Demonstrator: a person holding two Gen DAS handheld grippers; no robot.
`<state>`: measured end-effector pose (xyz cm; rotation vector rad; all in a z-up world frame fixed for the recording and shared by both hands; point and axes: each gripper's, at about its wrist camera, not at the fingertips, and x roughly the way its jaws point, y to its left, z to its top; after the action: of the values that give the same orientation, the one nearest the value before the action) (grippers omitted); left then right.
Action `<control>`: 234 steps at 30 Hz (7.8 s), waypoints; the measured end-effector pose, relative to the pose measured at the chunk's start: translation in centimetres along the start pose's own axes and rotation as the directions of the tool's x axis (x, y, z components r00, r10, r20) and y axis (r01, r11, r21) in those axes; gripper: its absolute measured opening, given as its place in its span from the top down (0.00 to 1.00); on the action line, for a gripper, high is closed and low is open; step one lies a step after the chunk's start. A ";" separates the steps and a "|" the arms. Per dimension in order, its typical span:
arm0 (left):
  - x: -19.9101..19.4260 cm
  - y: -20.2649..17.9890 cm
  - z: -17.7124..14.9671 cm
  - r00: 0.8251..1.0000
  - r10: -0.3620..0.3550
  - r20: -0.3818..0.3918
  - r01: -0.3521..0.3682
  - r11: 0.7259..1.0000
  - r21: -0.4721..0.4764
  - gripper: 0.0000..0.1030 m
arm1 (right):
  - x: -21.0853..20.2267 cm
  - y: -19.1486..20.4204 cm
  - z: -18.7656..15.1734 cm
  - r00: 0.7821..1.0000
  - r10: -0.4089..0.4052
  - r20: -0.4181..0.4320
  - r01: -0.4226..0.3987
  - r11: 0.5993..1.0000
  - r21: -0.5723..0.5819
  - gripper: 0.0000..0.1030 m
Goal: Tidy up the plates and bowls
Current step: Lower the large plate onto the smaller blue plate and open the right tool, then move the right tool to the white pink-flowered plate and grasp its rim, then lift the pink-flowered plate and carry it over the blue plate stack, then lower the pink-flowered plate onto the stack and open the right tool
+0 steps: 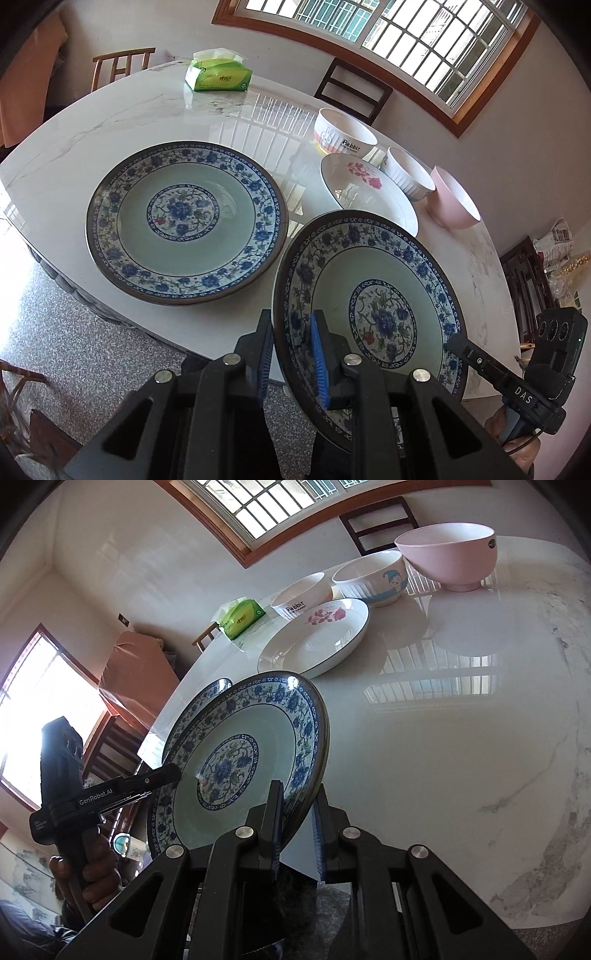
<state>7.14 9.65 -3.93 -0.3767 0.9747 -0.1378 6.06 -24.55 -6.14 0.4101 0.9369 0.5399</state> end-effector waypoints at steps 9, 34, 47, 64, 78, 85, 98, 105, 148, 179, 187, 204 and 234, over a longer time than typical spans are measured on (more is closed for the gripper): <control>-1.5 5.0 2.4 0.998 0.043 0.055 -0.039 0.996 -0.075 0.80 | 3.7 4.8 2.6 0.999 0.015 -0.035 -0.019 0.995 -0.097 0.85; -0.1 14.0 7.4 0.988 0.128 0.081 -0.110 0.973 -0.201 0.80 | 13.8 12.4 6.3 0.992 0.022 -0.122 -0.048 0.976 -0.213 0.84; 1.0 15.2 8.0 0.989 0.136 0.066 -0.120 0.972 -0.204 0.80 | 15.0 13.2 6.1 0.991 -0.008 -0.132 -0.022 0.974 -0.225 0.83; 1.2 15.5 8.0 0.987 0.149 0.061 -0.133 0.969 -0.210 0.80 | 15.5 13.4 6.2 0.991 -0.012 -0.134 -0.018 0.975 -0.220 0.83; -0.5 13.6 7.1 0.978 0.170 0.120 -0.150 0.976 -0.157 0.76 | 16.2 14.9 5.7 0.992 -0.078 -0.096 0.043 0.945 -0.324 0.80; -1.1 11.3 5.8 0.983 0.132 0.125 -0.117 0.985 -0.124 0.76 | 14.9 16.0 5.3 0.980 -0.189 0.057 0.194 0.870 -0.454 0.65; 2.0 0.5 6.6 0.998 -0.040 0.040 0.038 0.998 0.050 0.64 | 6.2 5.0 7.0 0.974 -0.189 0.124 0.203 0.973 -0.112 0.53; 5.3 -4.0 9.4 0.998 -0.064 -0.029 0.067 0.994 0.089 0.64 | 3.2 -1.2 8.6 0.977 -0.152 0.150 0.143 0.987 0.067 0.52; 19.3 -6.3 15.6 0.973 0.092 -0.214 -0.074 0.993 0.091 0.81 | 10.9 -6.8 14.1 0.995 -0.103 0.002 0.102 0.987 0.121 0.76; 2.2 -1.5 5.3 0.994 0.099 -0.045 -0.100 0.995 -0.016 0.86 | 4.7 1.3 6.5 0.998 -0.053 0.038 0.053 0.999 0.004 0.87; -1.0 3.3 4.6 0.989 0.149 -0.017 -0.150 0.986 -0.071 0.86 | 7.5 6.2 5.4 1.000 -0.020 -0.024 0.018 0.996 -0.085 0.87; -1.1 10.0 6.4 0.983 0.184 -0.005 -0.182 0.966 -0.183 0.86 | 13.8 12.9 6.1 0.993 -0.045 -0.108 0.021 0.976 -0.215 0.87; 0.9 12.4 7.8 0.982 0.187 -0.030 -0.189 0.960 -0.207 0.86 | 17.5 14.7 7.3 0.988 -0.080 -0.131 0.044 0.966 -0.256 0.87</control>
<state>13.44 22.88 -5.31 -0.4739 1.0334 0.1373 16.78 -3.08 -5.36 0.1134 0.9980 0.6282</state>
